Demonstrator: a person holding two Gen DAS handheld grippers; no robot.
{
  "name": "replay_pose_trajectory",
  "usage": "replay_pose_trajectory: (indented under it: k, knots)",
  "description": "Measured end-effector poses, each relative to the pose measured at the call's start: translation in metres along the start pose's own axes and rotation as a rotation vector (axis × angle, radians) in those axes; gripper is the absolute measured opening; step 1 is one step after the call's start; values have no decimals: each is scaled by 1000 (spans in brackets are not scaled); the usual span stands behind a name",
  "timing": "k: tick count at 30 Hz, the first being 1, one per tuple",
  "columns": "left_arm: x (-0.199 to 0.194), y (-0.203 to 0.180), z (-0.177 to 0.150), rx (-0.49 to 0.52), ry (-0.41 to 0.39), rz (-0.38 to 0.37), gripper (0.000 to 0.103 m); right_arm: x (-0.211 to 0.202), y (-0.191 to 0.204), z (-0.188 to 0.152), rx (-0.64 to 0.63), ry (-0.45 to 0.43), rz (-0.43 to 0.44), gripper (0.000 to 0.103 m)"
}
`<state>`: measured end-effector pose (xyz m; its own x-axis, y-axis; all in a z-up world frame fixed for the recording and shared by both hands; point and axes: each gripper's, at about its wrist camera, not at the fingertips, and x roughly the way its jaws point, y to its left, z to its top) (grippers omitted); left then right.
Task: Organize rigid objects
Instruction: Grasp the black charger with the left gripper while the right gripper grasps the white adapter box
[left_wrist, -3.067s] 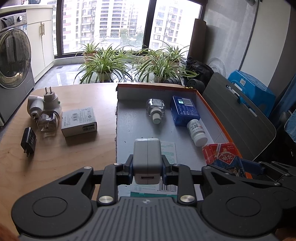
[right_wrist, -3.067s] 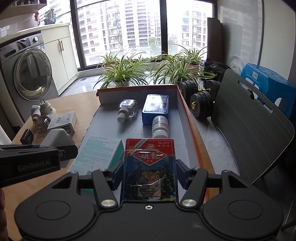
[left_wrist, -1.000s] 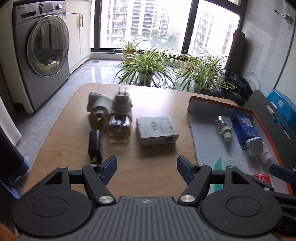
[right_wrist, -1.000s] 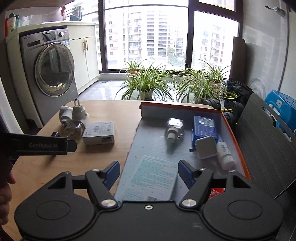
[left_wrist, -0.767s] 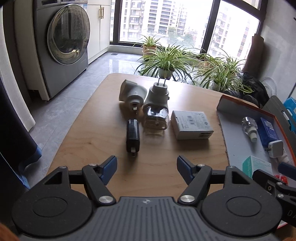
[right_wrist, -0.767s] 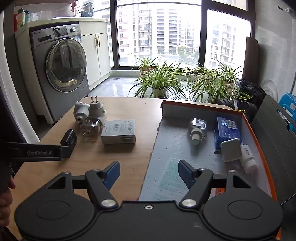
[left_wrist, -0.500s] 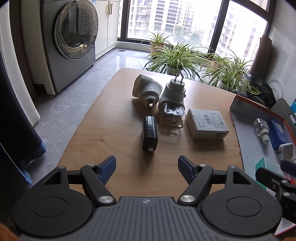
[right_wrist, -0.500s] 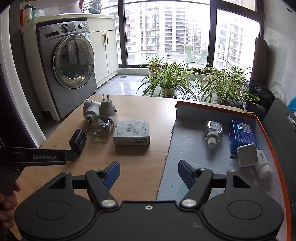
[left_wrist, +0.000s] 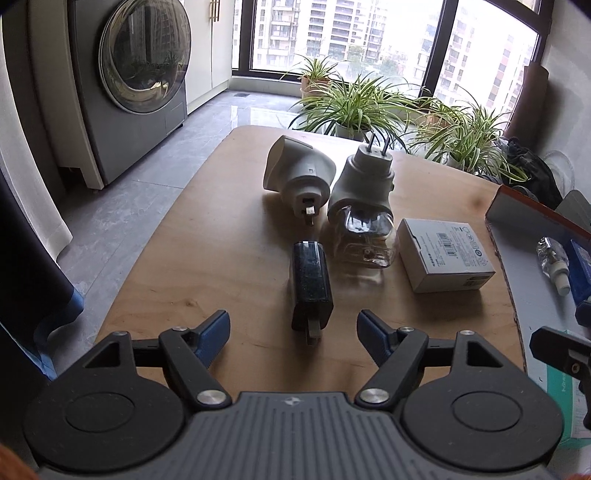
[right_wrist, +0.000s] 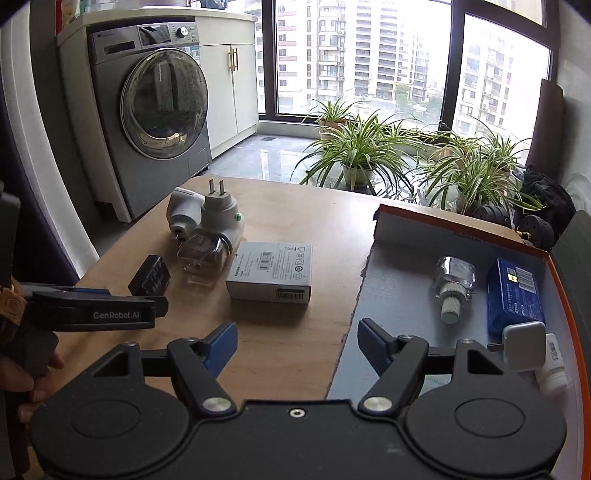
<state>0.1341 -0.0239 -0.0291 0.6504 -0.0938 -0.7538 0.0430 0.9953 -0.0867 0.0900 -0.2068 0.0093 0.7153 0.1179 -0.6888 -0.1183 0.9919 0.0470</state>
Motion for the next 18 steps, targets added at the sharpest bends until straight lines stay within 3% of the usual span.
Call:
replay_pose_trajectory:
  k: [5, 10, 13, 18]
  knots:
    - [6, 1, 2, 18, -27, 1, 73, 29, -5, 15, 43, 34, 45, 91]
    - [5, -3, 1, 54, -64, -16, 43, 58, -5, 30, 71, 78, 60, 94]
    - [5, -1, 0, 60, -77, -27, 31, 69, 4, 35, 46, 92, 56, 98]
    - [4, 1, -1, 71, -83, -41, 25, 89, 12, 43, 50, 110, 25, 102]
